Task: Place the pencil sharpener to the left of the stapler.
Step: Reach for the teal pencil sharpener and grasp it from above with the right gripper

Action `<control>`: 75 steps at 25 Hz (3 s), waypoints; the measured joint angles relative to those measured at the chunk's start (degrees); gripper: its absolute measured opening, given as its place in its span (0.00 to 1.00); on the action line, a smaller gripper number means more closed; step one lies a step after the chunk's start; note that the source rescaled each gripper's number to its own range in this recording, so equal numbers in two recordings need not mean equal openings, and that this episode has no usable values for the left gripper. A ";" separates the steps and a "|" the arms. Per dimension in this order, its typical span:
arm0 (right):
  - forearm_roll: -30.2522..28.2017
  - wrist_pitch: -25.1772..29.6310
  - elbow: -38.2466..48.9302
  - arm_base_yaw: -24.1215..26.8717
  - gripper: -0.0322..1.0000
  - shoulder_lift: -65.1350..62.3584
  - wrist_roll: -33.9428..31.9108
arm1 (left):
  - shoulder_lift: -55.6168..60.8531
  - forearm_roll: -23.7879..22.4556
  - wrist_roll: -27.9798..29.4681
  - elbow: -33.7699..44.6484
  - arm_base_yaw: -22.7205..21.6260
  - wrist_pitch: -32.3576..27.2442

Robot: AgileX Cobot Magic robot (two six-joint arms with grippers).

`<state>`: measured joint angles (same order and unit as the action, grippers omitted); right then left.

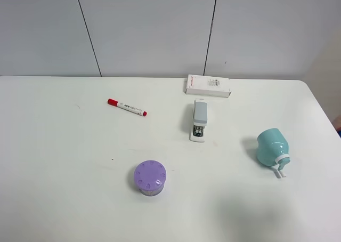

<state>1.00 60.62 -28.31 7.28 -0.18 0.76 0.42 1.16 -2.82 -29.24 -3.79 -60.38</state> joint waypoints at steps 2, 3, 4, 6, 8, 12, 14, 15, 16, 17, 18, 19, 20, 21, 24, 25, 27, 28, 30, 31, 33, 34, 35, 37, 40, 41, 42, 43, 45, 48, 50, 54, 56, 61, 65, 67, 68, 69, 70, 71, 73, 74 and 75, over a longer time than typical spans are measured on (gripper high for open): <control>0.00 0.00 0.00 0.00 1.00 0.00 0.00 | 0.00 0.00 0.00 0.00 0.00 0.00; 0.00 0.00 0.00 0.00 1.00 0.00 0.00 | 0.00 0.00 0.00 0.00 0.00 0.00; 0.00 0.00 0.00 0.00 1.00 0.00 0.00 | 0.00 0.00 0.00 0.00 0.00 0.00; 0.00 0.00 0.00 0.00 1.00 0.00 0.00 | 0.00 0.00 0.00 0.00 0.00 0.00; 0.00 0.00 0.00 0.00 1.00 0.00 0.00 | 0.00 0.00 0.00 0.00 0.00 0.00; 0.00 0.00 0.00 0.00 1.00 0.00 0.00 | 0.00 0.00 0.00 0.00 0.00 0.00; 0.00 0.00 0.00 0.00 1.00 0.00 0.00 | 0.00 0.00 0.00 0.00 0.00 0.00; 0.00 0.00 0.00 0.00 1.00 0.00 0.00 | 0.00 0.00 0.00 0.00 0.00 0.00; 0.00 0.00 0.00 0.00 1.00 0.00 0.00 | 0.00 0.00 0.00 0.00 0.00 0.00; 0.00 0.00 0.00 0.00 1.00 0.00 0.00 | 0.00 0.00 0.00 0.00 0.00 0.00; 0.00 0.00 0.00 0.00 1.00 0.00 0.00 | 0.00 0.00 0.00 0.00 0.00 0.00; 0.00 0.00 0.00 0.00 1.00 0.00 0.00 | 0.00 0.00 0.00 0.00 0.00 0.00; 0.00 0.00 0.00 0.00 1.00 0.00 0.00 | 0.00 0.00 0.00 0.00 0.00 0.00; 0.00 0.00 0.00 0.00 1.00 0.00 0.00 | 0.00 0.00 0.00 0.00 0.00 0.00; 0.00 0.00 0.00 0.00 1.00 0.00 0.00 | 0.00 0.00 0.00 0.00 0.00 0.00; 0.00 0.00 0.00 0.00 1.00 0.00 0.00 | 0.00 0.00 0.00 0.00 0.00 0.00; 0.00 0.00 0.00 0.00 1.00 0.00 0.00 | 0.00 0.00 0.00 0.00 0.00 0.00; 0.00 0.00 0.00 0.00 1.00 0.00 0.00 | 0.00 0.00 0.00 0.00 0.00 0.00; 0.00 0.00 0.00 -0.20 1.00 0.00 0.00 | 0.00 0.00 0.00 0.00 0.00 0.00; 0.00 0.00 0.00 -0.32 1.00 0.00 0.00 | 0.00 0.00 0.00 0.00 0.00 0.00; 0.00 0.02 0.00 -0.54 1.00 0.96 0.00 | 0.00 0.00 0.00 0.00 0.00 0.00; 0.06 0.08 0.00 -0.68 1.00 1.79 0.00 | 0.00 0.00 0.00 0.00 0.00 0.00; 0.39 0.07 0.00 -0.68 1.00 3.03 0.00 | 0.00 0.00 0.00 0.00 0.00 0.00; 1.10 0.07 0.05 -0.68 1.00 6.15 0.00 | 0.00 0.00 0.00 0.00 0.00 0.00; 3.06 0.07 0.05 -0.68 1.00 11.87 -0.04 | 0.00 0.00 0.00 0.00 0.00 0.00; 3.69 0.07 0.05 -0.68 1.00 14.11 -0.04 | 0.00 0.00 0.00 0.00 0.00 0.00; 4.33 0.07 0.05 -0.68 1.00 16.10 -0.04 | 0.00 0.00 0.00 0.00 0.00 0.00; 4.80 0.07 -0.06 -0.68 1.00 18.53 -0.04 | 0.00 0.00 0.00 0.00 0.00 0.00; 5.09 1.10 -1.63 -0.68 1.00 23.18 -0.04 | 0.00 0.00 0.00 0.00 0.00 0.00; 5.04 2.58 -6.92 -0.68 1.00 31.04 -0.04 | 0.00 0.00 0.00 0.00 0.00 0.00; 5.04 3.01 -10.90 -0.68 1.00 36.25 -0.04 | 0.00 0.00 0.00 0.00 0.00 0.00; 4.99 3.49 -16.87 -0.68 1.00 47.08 -0.04 | 0.00 0.00 0.00 0.00 0.00 0.00; 4.99 3.67 -18.53 -0.68 1.00 52.03 0.41 | 0.00 0.00 0.00 0.00 0.00 0.00; 3.45 2.94 -18.87 -0.83 1.00 62.47 6.37 | 0.00 0.00 0.00 0.00 0.00 0.00; 3.94 -1.50 -18.92 -1.08 1.00 66.93 10.50 | 0.00 0.00 0.00 0.00 0.00 0.00; 3.94 -3.86 -18.99 -1.08 1.00 68.54 11.17 | 0.00 0.00 0.00 0.00 0.00 0.00; 3.94 -4.61 -18.99 -1.08 1.00 69.46 11.31 | 0.00 0.00 0.00 0.00 0.00 0.00; 3.94 -5.45 -18.99 -1.08 1.00 70.39 11.61 | 0.00 0.00 0.00 0.00 0.00 0.00; 3.94 -6.32 -18.99 -1.08 1.00 71.19 11.88 | 0.00 0.00 0.00 0.00 0.00 0.00; 3.94 -7.00 -18.99 -1.08 1.00 72.12 12.13 | 0.00 0.00 0.00 0.00 0.00 0.00; 4.15 -8.44 -18.99 -1.08 1.00 74.13 12.47 | 0.00 0.00 0.00 0.00 0.00 0.00; 4.37 -9.26 -18.99 -1.13 1.00 74.95 12.47 | 0.00 0.00 0.00 0.00 0.00 0.00; 4.56 -9.99 -18.99 -1.19 1.00 75.90 12.54 | 0.00 0.00 0.00 0.00 0.00 0.00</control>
<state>5.56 50.64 -47.30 6.08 75.72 13.30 0.42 1.16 -2.82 -29.24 -3.79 -60.38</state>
